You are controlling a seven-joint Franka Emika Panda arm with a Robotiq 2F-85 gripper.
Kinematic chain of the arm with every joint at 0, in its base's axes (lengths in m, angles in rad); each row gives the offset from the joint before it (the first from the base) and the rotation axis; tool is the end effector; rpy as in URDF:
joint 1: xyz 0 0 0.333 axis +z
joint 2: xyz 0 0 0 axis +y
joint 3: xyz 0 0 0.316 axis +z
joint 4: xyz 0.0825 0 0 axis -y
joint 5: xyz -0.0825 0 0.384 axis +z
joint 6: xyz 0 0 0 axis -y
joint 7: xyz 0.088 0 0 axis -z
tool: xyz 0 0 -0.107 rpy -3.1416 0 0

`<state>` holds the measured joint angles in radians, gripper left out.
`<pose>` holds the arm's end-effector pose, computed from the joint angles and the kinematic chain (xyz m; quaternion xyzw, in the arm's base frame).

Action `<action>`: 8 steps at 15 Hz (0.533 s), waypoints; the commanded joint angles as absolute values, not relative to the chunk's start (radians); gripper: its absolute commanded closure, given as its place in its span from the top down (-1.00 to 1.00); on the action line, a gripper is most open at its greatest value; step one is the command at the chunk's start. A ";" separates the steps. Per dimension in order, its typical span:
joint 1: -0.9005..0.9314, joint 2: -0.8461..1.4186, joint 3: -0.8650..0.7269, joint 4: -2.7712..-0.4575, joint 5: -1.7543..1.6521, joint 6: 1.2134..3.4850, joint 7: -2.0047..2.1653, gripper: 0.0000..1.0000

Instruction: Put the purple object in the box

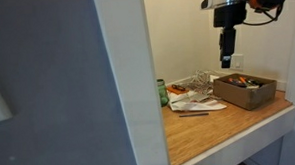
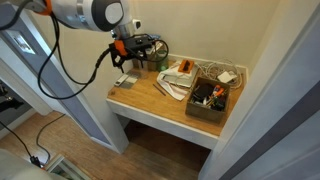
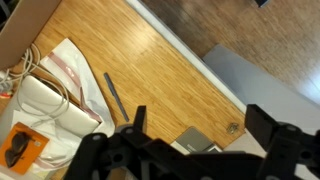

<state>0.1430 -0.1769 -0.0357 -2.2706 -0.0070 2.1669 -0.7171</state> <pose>0.4923 0.0524 0.4380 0.9148 0.4022 0.0349 0.0108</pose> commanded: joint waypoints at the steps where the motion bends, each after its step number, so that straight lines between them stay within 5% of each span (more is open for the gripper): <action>1: 0.122 -0.023 -0.015 -2.205 -0.071 2.253 -0.837 1.00; 8: 0.077 0.098 0.019 -2.195 -0.099 2.336 -0.895 1.00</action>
